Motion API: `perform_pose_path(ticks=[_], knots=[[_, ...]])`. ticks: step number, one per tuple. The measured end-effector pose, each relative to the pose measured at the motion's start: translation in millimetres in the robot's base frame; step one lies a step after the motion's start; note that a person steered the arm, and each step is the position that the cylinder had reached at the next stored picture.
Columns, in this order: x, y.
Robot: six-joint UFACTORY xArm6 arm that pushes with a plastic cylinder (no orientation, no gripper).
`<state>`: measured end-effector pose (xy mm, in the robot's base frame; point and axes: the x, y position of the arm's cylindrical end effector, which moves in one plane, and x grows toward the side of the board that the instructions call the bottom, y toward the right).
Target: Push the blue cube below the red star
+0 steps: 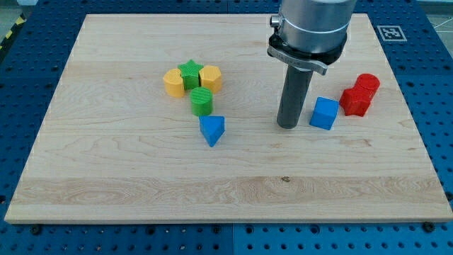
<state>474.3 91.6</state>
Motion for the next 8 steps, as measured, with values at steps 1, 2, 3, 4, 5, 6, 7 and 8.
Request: perform_pose_path(ticks=[1, 2, 3, 4, 5, 6, 7, 8], knots=[[-17.1, 12.0], [-26.1, 18.1], [-24.7, 18.4], [-24.4, 27.5], [-21.1, 42.6], [-18.9, 50.3], [-15.5, 50.6], [-8.9, 61.9]])
